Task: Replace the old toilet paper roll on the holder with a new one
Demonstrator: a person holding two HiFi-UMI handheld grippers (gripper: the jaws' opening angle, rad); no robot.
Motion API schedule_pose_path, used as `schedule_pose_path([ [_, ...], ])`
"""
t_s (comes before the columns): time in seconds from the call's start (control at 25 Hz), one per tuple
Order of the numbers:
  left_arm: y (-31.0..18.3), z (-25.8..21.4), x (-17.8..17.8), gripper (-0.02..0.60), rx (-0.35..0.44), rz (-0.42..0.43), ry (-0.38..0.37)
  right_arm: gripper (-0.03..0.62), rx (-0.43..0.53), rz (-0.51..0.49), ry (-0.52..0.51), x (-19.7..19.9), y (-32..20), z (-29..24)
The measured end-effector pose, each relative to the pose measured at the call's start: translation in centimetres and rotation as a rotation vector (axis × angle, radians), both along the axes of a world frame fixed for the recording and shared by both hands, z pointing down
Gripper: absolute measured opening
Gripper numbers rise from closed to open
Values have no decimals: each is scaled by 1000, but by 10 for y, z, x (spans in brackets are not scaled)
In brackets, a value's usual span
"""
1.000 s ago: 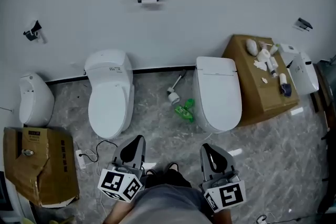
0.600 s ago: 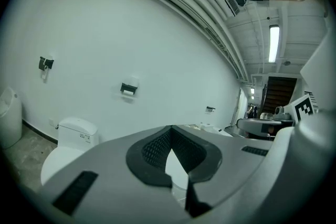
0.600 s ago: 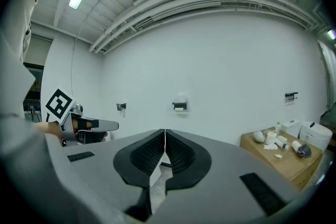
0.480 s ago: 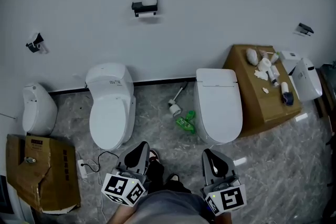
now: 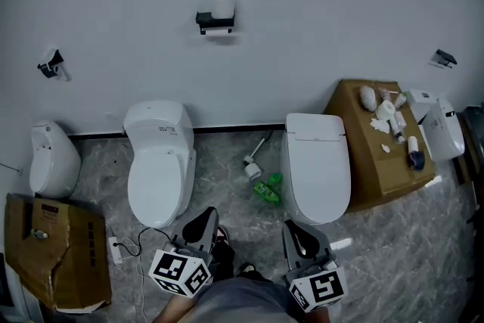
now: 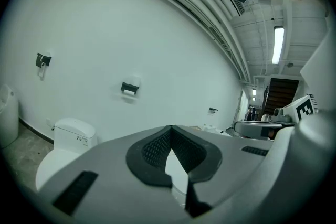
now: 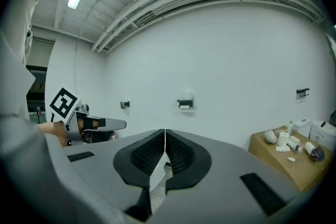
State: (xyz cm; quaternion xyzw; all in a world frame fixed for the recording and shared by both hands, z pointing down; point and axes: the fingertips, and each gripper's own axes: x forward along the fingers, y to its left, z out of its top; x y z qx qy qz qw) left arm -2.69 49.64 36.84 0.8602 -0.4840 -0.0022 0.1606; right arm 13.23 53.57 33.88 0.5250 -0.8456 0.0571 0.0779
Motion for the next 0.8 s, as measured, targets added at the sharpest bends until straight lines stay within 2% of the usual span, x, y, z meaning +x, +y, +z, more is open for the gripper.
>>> schedule_pose_path([
  [0.36,-66,0,-24,5,0,14,11,18,-23,-48,25,-44,-65,4],
  [0.8,-141,-4,-73,5,16,41,31,18,15,-38,51,-100,-142,-8],
])
